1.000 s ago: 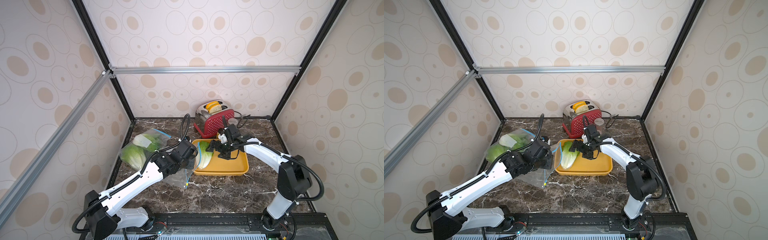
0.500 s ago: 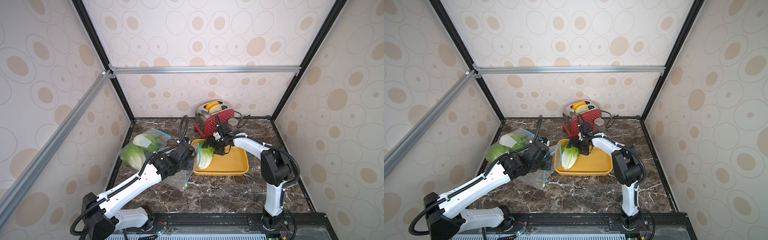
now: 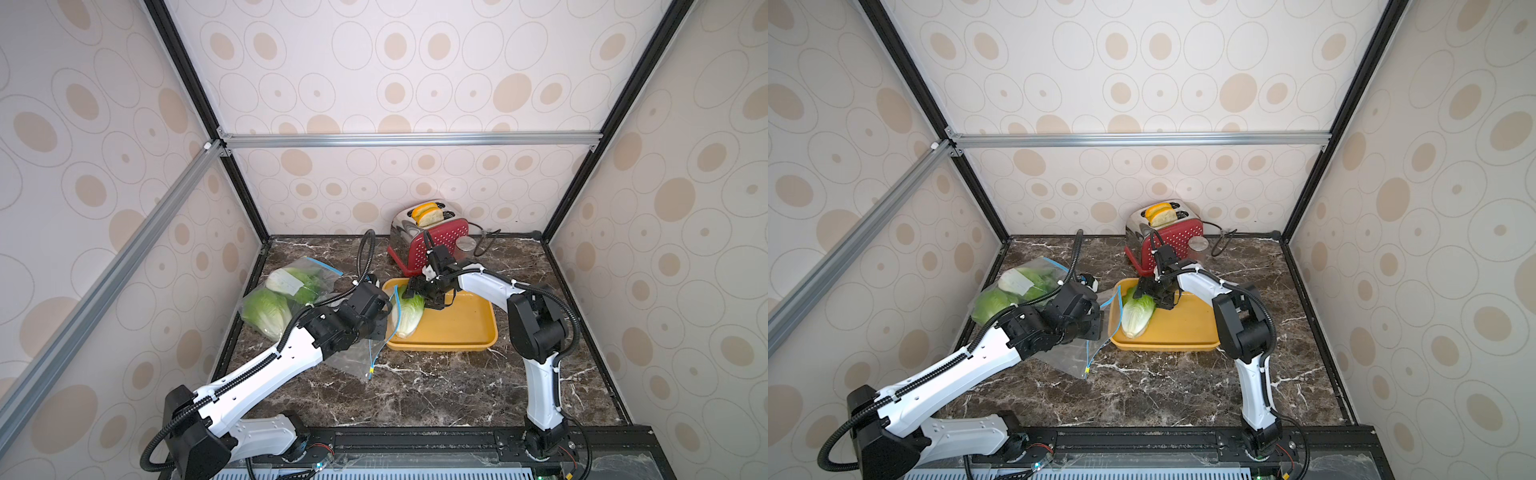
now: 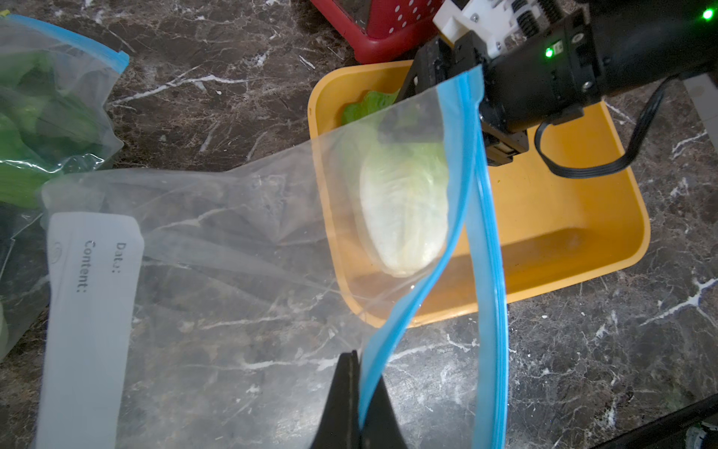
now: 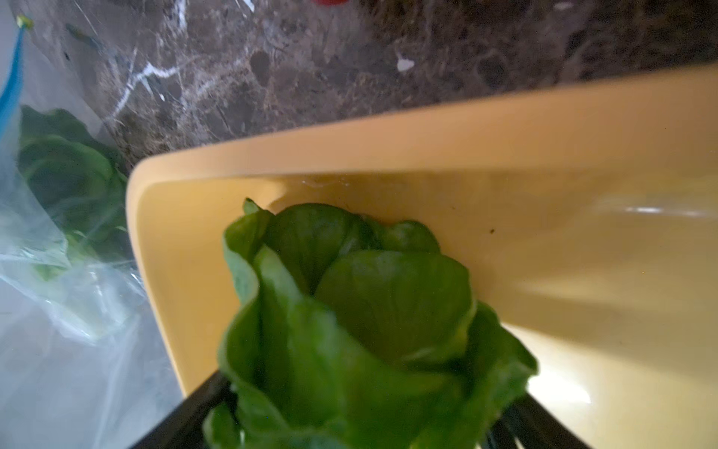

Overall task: Put the chinese cabbages into a zipper bag and zip it
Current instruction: Pick up the Chinese cabbage from the basket.

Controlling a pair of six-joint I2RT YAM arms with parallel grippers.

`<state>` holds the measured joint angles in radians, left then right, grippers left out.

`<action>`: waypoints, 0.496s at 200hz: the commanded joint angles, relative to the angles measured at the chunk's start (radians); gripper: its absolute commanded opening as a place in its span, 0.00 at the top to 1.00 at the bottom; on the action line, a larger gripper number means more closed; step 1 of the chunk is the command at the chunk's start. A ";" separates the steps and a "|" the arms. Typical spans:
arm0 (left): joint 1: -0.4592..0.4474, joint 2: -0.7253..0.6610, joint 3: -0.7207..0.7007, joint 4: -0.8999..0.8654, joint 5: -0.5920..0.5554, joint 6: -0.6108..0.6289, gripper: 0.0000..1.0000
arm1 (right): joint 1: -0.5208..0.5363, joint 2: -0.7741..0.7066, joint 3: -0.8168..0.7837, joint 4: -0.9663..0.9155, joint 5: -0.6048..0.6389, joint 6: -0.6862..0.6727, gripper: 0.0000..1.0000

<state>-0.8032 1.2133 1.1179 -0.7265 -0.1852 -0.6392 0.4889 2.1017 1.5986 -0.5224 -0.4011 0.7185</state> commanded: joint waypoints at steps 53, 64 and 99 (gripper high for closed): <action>0.010 -0.004 0.071 -0.044 -0.039 -0.061 0.99 | -0.014 -0.098 -0.117 0.132 -0.043 0.070 0.44; 0.010 -0.006 0.078 -0.041 -0.040 -0.069 0.99 | -0.023 -0.129 -0.143 0.151 -0.038 0.080 0.48; 0.011 -0.015 0.082 -0.038 -0.077 -0.119 0.97 | -0.065 -0.245 -0.237 0.209 -0.041 0.107 0.56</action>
<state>-0.8017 1.2133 1.1584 -0.7425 -0.2089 -0.6987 0.4583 1.9545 1.4143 -0.3695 -0.4446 0.7834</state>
